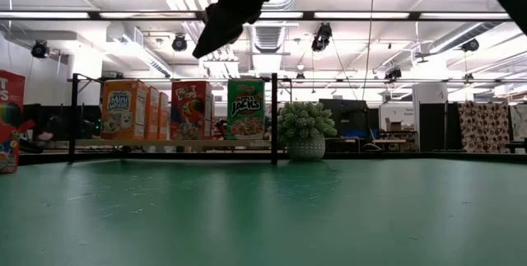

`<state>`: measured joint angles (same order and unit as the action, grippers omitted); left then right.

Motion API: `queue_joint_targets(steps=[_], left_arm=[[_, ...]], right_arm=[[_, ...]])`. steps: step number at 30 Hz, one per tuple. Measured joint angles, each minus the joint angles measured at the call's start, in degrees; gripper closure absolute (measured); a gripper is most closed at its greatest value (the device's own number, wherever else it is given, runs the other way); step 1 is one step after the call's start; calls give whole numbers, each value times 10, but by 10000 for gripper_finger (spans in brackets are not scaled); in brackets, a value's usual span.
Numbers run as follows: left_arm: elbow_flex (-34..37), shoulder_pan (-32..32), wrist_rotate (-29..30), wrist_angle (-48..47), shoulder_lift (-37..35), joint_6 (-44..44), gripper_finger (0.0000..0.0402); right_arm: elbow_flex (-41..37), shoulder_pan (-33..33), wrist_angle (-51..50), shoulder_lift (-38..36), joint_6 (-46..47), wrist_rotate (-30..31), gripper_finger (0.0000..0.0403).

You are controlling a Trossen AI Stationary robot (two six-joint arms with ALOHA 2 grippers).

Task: Stack cereal on shelf
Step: Put the right red cereal box on the shelf aligned with the other red cereal box

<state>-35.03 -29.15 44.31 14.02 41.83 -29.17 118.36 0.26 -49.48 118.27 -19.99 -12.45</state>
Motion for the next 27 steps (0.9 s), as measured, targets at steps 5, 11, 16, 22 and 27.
queue_joint_targets(steps=[5,11,16,22,27], left_arm=[[-27,0,1,-18,35,59,400],[-68,9,0,-88,68,105,392],[-125,43,0,-220,89,177,360],[-201,119,-55,-396,114,268,306],[-241,207,-147,-486,140,288,261]], right_arm=[[-129,14,94,-64,17,1,161],[-311,8,278,-178,29,5,161],[-437,-2,419,-251,15,5,156],[-534,-28,519,-309,-1,5,156],[-594,-49,580,-336,-2,5,156]])
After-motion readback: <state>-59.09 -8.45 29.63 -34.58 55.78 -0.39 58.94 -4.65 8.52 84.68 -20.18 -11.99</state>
